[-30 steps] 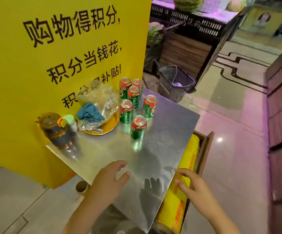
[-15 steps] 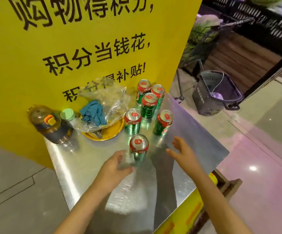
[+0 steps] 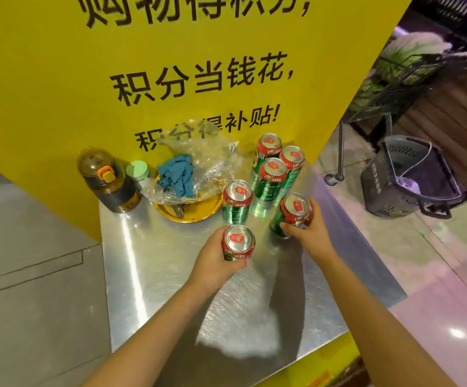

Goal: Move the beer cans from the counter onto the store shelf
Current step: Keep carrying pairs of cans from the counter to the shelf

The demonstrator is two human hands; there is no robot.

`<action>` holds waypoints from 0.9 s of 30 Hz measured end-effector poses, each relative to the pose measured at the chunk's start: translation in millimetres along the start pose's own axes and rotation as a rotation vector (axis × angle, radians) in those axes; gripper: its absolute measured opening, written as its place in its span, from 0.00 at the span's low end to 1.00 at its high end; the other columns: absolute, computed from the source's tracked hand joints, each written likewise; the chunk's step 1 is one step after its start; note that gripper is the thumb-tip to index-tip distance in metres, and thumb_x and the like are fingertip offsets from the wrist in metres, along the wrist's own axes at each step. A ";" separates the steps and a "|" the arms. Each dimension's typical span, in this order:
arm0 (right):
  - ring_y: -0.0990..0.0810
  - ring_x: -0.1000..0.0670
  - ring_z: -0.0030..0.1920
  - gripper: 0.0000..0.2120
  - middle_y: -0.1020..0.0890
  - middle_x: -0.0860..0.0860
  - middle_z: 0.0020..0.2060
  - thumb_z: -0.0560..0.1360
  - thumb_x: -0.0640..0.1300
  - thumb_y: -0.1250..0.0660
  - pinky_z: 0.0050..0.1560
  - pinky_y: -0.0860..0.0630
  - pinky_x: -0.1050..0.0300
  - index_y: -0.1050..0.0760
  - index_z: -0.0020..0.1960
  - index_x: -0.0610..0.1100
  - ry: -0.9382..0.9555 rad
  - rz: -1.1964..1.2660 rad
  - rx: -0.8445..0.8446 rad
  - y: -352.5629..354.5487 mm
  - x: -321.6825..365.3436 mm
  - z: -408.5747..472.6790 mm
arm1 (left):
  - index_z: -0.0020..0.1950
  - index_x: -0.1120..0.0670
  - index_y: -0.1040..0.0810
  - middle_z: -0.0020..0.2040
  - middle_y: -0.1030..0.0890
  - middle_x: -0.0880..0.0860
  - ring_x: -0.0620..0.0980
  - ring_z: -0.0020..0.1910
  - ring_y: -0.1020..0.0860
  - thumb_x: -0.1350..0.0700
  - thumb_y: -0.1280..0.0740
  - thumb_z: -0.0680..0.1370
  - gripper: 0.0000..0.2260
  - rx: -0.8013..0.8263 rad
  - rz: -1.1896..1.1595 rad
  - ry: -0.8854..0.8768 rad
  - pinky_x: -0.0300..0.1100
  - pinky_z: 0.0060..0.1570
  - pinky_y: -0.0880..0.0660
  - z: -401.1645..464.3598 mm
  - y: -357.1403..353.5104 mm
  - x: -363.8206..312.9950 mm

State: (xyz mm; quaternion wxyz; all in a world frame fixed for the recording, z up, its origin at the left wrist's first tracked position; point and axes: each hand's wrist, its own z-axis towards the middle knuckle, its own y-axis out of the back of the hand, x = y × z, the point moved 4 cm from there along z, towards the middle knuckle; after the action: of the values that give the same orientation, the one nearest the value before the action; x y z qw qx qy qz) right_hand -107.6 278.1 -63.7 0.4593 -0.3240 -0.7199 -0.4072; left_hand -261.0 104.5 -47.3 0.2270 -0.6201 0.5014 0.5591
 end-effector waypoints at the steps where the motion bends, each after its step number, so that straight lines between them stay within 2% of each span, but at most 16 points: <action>1: 0.25 0.51 0.57 0.36 0.24 0.50 0.58 0.66 0.34 0.24 0.58 0.27 0.58 0.36 0.69 0.44 -0.001 0.002 0.014 -0.2 0.5 0.1 | 0.54 0.43 0.28 0.50 0.20 0.43 0.38 0.48 0.22 0.61 0.22 0.64 0.26 -0.006 0.002 0.004 0.25 0.45 0.28 -0.5 0.3 0.4; 4: 0.23 0.49 0.54 0.31 0.21 0.49 0.54 0.64 0.36 0.23 0.56 0.27 0.56 0.29 0.64 0.43 -0.010 -0.024 -0.002 0.2 1.6 -0.7 | 0.55 0.44 0.27 0.50 0.19 0.43 0.38 0.48 0.22 0.59 0.20 0.62 0.27 -0.045 -0.020 0.017 0.26 0.45 0.27 -4.0 3.6 3.6; 8: 0.25 0.51 0.52 0.29 0.22 0.50 0.53 0.64 0.36 0.23 0.52 0.28 0.59 0.28 0.62 0.44 0.003 -0.022 -0.031 -6.0 7.7 -17.7 | 0.54 0.43 0.27 0.49 0.20 0.42 0.38 0.47 0.22 0.58 0.21 0.62 0.26 -0.094 -0.072 0.031 0.25 0.42 0.28 -20.1 19.1 11.1; 11: 0.24 0.54 0.50 0.27 0.21 0.52 0.51 0.64 0.35 0.23 0.47 0.28 0.65 0.28 0.61 0.45 0.035 0.003 0.001 -15.9 13.8 -44.9 | 0.56 0.45 0.26 0.49 0.20 0.41 0.32 0.45 0.22 0.59 0.21 0.63 0.26 -0.129 -0.108 0.029 0.23 0.41 0.29 -39.7 43.5 17.1; 15: 0.21 0.53 0.52 0.27 0.19 0.52 0.51 0.63 0.34 0.23 0.48 0.27 0.64 0.27 0.59 0.46 0.088 0.029 0.070 -41.9 22.8 -90.3 | 0.59 0.48 0.25 0.52 0.20 0.44 0.40 0.51 0.22 0.55 0.20 0.62 0.29 -0.217 -0.126 0.023 0.25 0.43 0.28 -79.0 87.9 25.3; 18: 0.20 0.50 0.52 0.28 0.19 0.52 0.50 0.62 0.33 0.22 0.48 0.26 0.62 0.26 0.58 0.46 0.107 0.022 0.121 -73.7 32.3 -128.4 | 0.57 0.47 0.24 0.51 0.19 0.46 0.42 0.51 0.21 0.54 0.19 0.60 0.28 -0.300 -0.162 0.007 0.25 0.44 0.28 -121.3 125.1 29.3; 20: 0.20 0.50 0.51 0.30 0.18 0.51 0.49 0.58 0.37 0.19 0.49 0.25 0.62 0.25 0.57 0.46 0.119 0.033 0.165 -99.4 41.2 -157.7 | 0.55 0.45 0.25 0.51 0.19 0.47 0.41 0.50 0.21 0.58 0.20 0.62 0.25 -0.354 -0.208 -0.004 0.25 0.43 0.28 -155.5 150.3 30.3; 22: 0.19 0.53 0.49 0.31 0.17 0.52 0.48 0.53 0.45 0.21 0.47 0.24 0.65 0.24 0.54 0.48 0.129 0.052 0.207 -126.8 52.7 -190.9 | 0.56 0.45 0.25 0.52 0.19 0.48 0.41 0.50 0.21 0.59 0.20 0.62 0.27 -0.409 -0.260 -0.021 0.28 0.43 0.27 -191.8 176.3 33.0; 25: 0.18 0.53 0.48 0.31 0.16 0.52 0.45 0.51 0.51 0.21 0.46 0.22 0.63 0.23 0.53 0.49 0.148 0.078 0.288 -172.3 69.7 -242.1 | 0.55 0.43 0.25 0.50 0.19 0.46 0.41 0.50 0.21 0.47 0.21 0.54 0.31 -0.547 -0.323 -0.021 0.29 0.45 0.27 -252.0 218.4 41.8; 27: 0.18 0.56 0.47 0.30 0.16 0.55 0.45 0.51 0.50 0.21 0.45 0.22 0.63 0.23 0.52 0.51 0.159 0.095 0.356 -206.7 83.0 -278.0 | 0.53 0.43 0.24 0.48 0.18 0.45 0.40 0.48 0.21 0.45 0.24 0.52 0.30 -0.666 -0.370 -0.016 0.28 0.42 0.27 -294.7 247.7 53.9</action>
State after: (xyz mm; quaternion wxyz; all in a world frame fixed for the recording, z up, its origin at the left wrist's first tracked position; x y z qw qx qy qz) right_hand -201.4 -54.7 21.9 0.5833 -0.2380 -0.7261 -0.2755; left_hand -347.5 -261.1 52.4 0.1139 -0.7355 0.1702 0.6458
